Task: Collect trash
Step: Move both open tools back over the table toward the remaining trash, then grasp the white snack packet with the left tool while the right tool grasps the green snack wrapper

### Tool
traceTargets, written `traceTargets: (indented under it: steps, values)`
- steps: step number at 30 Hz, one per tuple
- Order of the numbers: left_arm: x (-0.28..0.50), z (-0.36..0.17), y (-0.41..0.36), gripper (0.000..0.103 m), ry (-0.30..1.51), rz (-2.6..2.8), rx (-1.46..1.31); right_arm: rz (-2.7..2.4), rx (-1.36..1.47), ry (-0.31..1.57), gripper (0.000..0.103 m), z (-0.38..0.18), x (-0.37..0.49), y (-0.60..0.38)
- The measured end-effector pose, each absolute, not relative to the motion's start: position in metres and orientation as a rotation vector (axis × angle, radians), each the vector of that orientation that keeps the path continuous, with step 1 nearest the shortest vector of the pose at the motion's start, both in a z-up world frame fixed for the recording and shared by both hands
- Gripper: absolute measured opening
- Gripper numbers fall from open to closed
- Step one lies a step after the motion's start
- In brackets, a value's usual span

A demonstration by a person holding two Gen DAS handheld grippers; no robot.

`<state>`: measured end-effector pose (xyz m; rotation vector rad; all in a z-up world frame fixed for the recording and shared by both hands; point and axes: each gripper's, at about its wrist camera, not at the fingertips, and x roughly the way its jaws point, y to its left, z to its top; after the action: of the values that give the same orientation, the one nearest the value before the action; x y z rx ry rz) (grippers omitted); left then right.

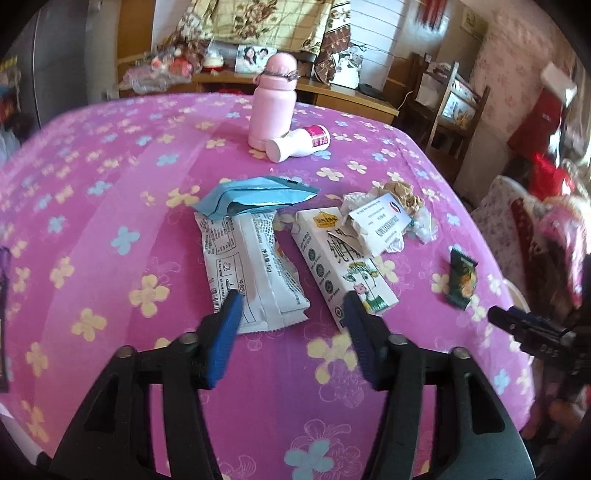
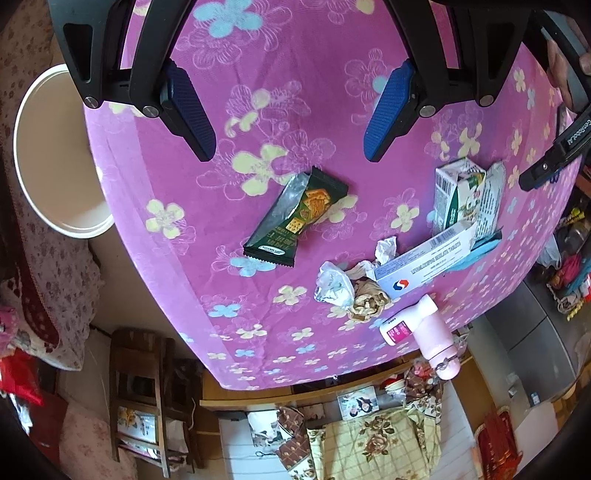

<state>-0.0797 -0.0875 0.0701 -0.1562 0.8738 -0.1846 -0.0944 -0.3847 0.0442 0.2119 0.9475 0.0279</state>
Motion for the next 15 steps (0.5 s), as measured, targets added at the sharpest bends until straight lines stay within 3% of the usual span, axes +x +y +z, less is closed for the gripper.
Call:
traceTargets:
  steps: [15]
  values:
    - [-0.018, 0.035, -0.067, 0.062, 0.973, -0.116, -0.267, 0.002, 0.289, 1.003, 0.081, 0.024, -0.046, -0.391]
